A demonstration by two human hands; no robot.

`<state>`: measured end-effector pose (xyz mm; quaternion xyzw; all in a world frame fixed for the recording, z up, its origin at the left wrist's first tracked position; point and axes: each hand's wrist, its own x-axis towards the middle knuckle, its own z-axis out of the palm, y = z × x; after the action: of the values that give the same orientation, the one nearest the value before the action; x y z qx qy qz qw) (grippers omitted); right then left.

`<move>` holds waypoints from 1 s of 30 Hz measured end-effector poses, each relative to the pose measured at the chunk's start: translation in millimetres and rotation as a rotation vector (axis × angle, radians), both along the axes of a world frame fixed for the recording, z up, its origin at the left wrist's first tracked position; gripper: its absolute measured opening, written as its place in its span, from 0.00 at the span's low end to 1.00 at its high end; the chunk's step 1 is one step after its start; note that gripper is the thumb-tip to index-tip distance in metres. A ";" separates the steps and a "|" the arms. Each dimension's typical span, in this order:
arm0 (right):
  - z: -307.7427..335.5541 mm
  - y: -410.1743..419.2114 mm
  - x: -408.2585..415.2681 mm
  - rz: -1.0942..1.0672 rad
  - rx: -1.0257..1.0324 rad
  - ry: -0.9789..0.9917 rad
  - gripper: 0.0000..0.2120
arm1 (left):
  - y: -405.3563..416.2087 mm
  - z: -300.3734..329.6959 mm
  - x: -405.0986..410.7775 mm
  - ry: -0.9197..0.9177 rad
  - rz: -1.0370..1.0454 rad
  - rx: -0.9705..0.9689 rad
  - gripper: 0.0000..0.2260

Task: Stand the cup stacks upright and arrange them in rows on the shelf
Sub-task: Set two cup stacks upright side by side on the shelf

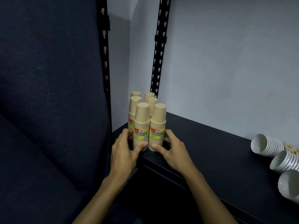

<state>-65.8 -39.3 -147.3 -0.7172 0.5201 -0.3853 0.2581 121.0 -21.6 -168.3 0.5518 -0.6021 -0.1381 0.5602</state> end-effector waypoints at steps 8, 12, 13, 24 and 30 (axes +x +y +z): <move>-5.1 -0.6 1.8 -0.030 -0.020 0.085 0.24 | 0.3 1.2 -2.5 0.005 0.017 0.021 0.20; -5.1 0.1 3.1 -0.047 -0.013 0.108 0.26 | -1.3 -2.4 -2.3 -0.015 0.041 0.026 0.21; -4.6 0.8 3.7 -0.053 -0.011 0.117 0.27 | -1.5 -3.4 -2.7 -0.033 0.056 0.025 0.21; 3.4 9.2 5.7 -0.066 0.060 0.147 0.27 | 5.5 0.6 -5.1 -0.104 0.096 0.060 0.20; 7.6 19.9 7.7 -0.154 0.022 0.448 0.32 | 17.4 -2.5 -5.6 -0.068 0.108 0.154 0.24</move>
<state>-58.2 -19.4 -139.7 -0.7401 0.6218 -0.2294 0.1139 115.4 -4.1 -170.7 0.6294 -0.5776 -0.1347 0.5021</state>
